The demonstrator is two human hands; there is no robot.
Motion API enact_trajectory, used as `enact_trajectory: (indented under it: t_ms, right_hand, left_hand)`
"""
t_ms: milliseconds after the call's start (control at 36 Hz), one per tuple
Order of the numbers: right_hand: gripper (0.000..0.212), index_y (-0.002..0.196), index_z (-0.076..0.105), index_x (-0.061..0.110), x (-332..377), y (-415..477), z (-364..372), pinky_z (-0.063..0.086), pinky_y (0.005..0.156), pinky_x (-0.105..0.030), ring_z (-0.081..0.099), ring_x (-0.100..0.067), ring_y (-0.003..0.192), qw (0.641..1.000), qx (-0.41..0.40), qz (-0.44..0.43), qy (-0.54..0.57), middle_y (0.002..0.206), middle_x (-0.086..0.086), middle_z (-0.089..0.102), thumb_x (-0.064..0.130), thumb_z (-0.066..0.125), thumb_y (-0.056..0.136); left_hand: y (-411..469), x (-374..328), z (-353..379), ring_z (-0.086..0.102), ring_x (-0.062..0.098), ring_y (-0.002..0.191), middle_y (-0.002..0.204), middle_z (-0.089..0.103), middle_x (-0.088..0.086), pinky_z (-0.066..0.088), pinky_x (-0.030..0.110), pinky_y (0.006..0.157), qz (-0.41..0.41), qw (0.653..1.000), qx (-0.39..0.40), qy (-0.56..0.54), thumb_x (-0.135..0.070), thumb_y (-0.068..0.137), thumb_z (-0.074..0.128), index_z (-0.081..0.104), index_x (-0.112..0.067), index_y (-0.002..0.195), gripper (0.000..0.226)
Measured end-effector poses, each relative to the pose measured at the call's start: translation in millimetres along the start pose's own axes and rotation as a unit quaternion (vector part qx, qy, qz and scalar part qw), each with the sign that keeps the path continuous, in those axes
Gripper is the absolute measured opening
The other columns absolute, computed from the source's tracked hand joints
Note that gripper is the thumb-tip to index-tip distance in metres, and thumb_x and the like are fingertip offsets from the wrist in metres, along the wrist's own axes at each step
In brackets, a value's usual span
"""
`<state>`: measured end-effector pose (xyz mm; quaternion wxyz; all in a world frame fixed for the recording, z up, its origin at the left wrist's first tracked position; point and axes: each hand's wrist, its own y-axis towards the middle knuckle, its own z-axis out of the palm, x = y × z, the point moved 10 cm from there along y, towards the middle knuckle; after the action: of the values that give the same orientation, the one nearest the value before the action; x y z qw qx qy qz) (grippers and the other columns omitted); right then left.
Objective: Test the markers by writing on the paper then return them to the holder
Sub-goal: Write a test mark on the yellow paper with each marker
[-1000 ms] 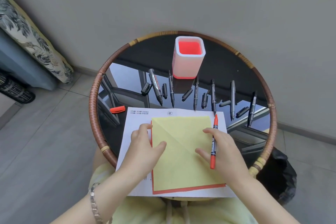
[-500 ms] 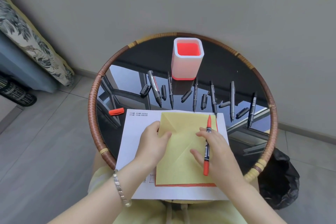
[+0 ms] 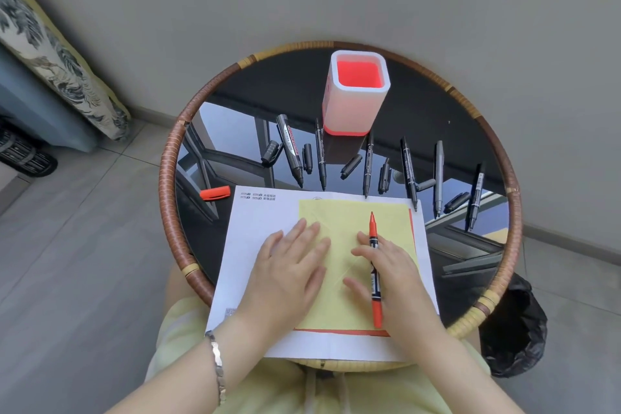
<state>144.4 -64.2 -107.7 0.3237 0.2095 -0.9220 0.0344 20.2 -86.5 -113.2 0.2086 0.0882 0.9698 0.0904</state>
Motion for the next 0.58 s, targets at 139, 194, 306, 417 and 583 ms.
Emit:
enact_trajectory:
  t_ms: [139,194,306,417,583]
  right_hand:
    - [0.056,0.107,0.053,0.033,-4.2,10.7,-27.6,0.041,0.083,-0.008,0.057,-0.001,0.094,0.975,-0.086,0.078,0.191,0.094,0.011,0.061,0.075,0.029,0.078]
    - [0.064,0.113,0.049,0.034,-1.7,20.5,-33.2,0.040,0.079,-0.004,0.057,0.002,0.091,0.965,-0.123,0.072,0.222,0.091,0.013,0.060,0.079,0.022,0.077]
    - [0.042,0.103,0.057,0.036,8.0,46.3,-27.7,0.050,0.075,-0.012,0.064,-0.002,0.090,0.925,-0.142,0.105,0.335,0.093,0.015,0.066,0.065,0.032,0.086]
    - [0.018,0.088,0.064,0.019,2.6,62.7,-13.1,0.054,0.069,-0.020,0.068,-0.011,0.080,0.891,-0.145,0.182,0.389,0.084,-0.001,0.069,0.020,0.048,0.095]
    - [0.027,0.060,0.053,0.012,-14.7,68.0,-0.3,0.042,0.047,-0.011,0.052,-0.005,0.041,0.883,-0.194,0.235,0.358,0.047,0.003,0.057,0.019,0.071,0.078]
  left_hand:
    - [-1.6,1.1,8.8,0.038,0.019,0.126,0.129,0.059,0.005,0.029,0.039,0.100,-0.004,0.998,0.048,0.030,-0.045,0.083,0.042,0.066,-0.020,0.114,0.046]
    - [-1.3,0.7,9.0,0.038,0.020,0.125,0.128,0.059,0.005,0.029,0.041,0.099,-0.004,0.998,0.051,0.040,-0.046,0.082,0.041,0.066,-0.020,0.114,0.047]
    - [-0.2,-2.2,7.8,0.037,0.020,0.126,0.129,0.059,0.004,0.028,0.043,0.099,0.008,0.997,0.045,0.056,-0.046,0.082,0.041,0.066,-0.019,0.113,0.048]
    - [2.9,-7.7,6.5,0.044,0.020,0.127,0.131,0.058,0.000,0.029,0.044,0.099,0.033,0.997,0.036,0.055,-0.044,0.079,0.043,0.068,-0.017,0.108,0.047]
    - [3.7,-6.7,8.7,0.046,0.020,0.127,0.131,0.058,-0.002,0.029,0.043,0.101,0.027,0.998,0.039,0.044,-0.045,0.077,0.045,0.068,-0.016,0.109,0.049]
